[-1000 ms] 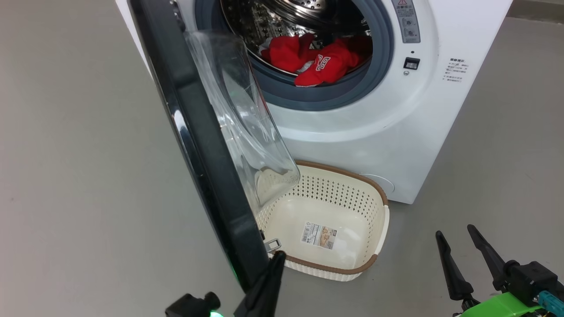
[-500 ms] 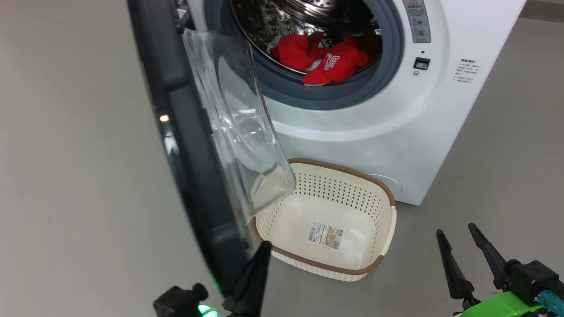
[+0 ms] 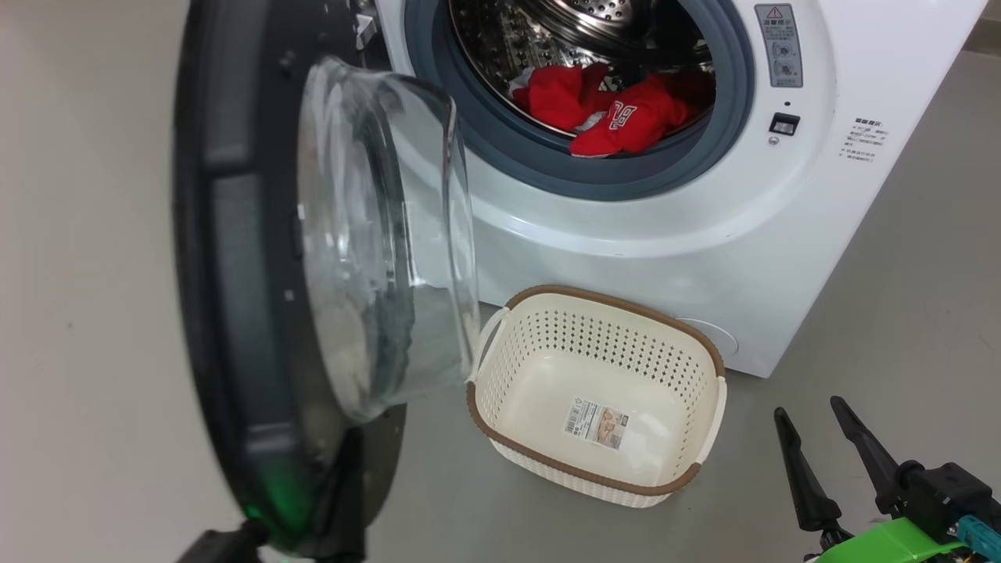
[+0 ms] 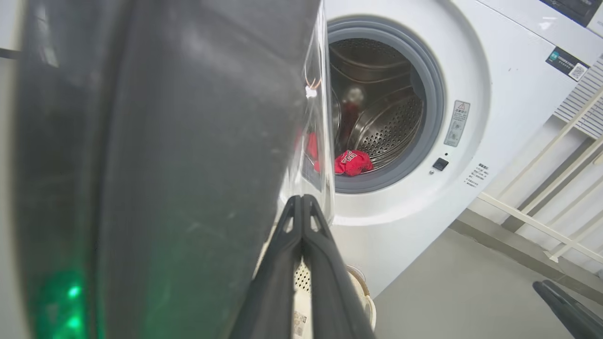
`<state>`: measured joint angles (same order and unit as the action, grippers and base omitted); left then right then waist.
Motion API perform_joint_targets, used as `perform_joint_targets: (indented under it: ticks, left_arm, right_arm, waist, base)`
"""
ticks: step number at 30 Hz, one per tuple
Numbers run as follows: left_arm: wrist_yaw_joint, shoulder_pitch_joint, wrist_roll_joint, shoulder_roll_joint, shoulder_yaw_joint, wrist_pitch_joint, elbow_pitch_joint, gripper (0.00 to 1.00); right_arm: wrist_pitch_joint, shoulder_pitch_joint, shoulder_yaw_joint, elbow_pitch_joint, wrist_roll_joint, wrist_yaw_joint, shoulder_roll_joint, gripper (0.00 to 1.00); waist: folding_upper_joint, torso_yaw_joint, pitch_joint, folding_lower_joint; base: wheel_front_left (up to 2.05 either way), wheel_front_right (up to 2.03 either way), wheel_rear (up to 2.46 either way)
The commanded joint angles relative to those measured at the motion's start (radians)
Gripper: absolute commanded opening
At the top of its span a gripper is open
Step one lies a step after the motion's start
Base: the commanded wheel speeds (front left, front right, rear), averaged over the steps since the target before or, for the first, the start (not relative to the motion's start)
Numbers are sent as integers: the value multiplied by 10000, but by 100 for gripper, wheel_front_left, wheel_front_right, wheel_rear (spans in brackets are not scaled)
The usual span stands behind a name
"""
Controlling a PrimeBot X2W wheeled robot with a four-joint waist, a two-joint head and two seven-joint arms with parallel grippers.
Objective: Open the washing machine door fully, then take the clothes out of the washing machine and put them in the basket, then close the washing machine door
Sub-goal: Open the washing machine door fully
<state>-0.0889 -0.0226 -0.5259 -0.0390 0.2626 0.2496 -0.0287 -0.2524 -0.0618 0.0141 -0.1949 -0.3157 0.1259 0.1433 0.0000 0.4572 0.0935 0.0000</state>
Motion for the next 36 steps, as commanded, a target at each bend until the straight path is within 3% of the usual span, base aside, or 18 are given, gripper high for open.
perform_joint_targets:
  ticks: [1,22,36]
  left_arm:
    - [-180,91,97,-112,-686,122,235,0]
    - [-157,771,971,-112,-4609,122,-312,0]
    - [349,1873,1816,-112,-6930,122,-1004,0]
  right_arm:
    - [-93,254,213,242,41,48,96,100]
    - [-93,374,241,295,18,48,133,100]
    - [-93,660,285,356,15,48,273,100]
  waist:
    - [0,2,-2,0]
    - [0,-471,430,0]
    - [0,-764,989,0]
  base:
    - [0,0,0]
    - [0,0,0]
    - [0,0,0]
